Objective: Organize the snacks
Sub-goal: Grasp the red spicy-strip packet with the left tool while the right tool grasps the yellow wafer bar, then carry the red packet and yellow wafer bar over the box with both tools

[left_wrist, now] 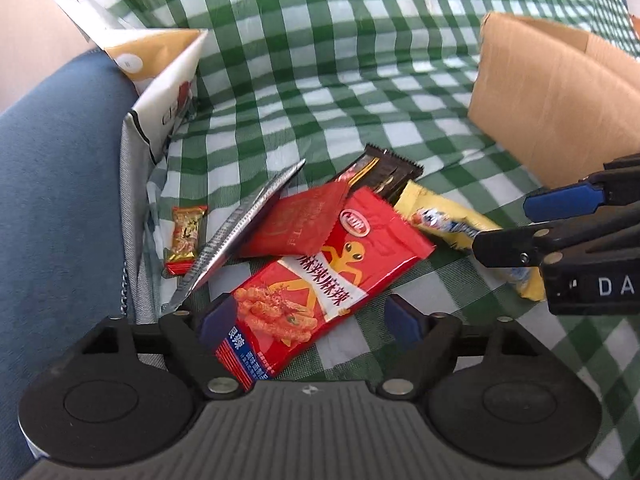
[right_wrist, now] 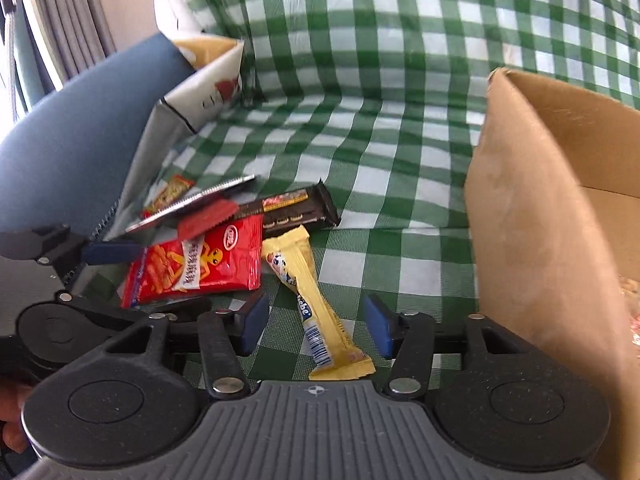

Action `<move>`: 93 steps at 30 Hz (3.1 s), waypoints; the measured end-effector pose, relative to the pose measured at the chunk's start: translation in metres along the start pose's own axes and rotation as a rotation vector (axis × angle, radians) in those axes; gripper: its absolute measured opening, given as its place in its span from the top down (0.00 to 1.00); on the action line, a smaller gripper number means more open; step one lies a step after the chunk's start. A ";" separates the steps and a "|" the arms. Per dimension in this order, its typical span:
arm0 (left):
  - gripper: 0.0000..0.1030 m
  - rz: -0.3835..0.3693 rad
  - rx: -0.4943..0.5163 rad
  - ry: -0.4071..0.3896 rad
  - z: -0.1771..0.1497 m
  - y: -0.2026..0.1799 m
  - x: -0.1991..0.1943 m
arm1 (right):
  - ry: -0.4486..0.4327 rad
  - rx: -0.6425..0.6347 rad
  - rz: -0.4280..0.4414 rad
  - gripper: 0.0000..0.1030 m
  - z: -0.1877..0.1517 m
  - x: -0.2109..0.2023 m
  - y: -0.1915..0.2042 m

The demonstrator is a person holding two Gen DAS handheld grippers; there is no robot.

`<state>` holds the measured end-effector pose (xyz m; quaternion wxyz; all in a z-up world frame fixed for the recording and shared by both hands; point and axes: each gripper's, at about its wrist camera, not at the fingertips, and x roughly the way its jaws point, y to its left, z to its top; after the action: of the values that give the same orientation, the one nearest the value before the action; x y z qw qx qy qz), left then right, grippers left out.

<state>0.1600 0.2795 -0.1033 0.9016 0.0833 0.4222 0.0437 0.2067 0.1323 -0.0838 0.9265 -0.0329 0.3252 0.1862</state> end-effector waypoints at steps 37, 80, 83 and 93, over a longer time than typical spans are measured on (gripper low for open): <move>0.91 -0.076 -0.218 0.035 0.002 -0.005 -0.059 | 0.057 -0.034 0.098 0.75 -0.051 -0.051 -0.001; 0.34 -0.037 -0.268 0.356 -0.027 -0.028 -0.042 | 0.061 -0.236 0.126 0.67 -0.124 -0.077 0.023; 0.48 -0.037 -0.283 0.343 -0.026 -0.026 -0.045 | 0.048 -0.234 0.117 0.77 -0.124 -0.079 0.023; 0.53 -0.033 -0.336 0.151 -0.010 -0.025 -0.079 | -0.082 -0.217 0.115 0.77 -0.121 -0.105 0.018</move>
<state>0.1015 0.2440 -0.0546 0.8691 -0.0791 0.4770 0.1048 0.0531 0.0926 -0.1137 0.9178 -0.1068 0.2664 0.2744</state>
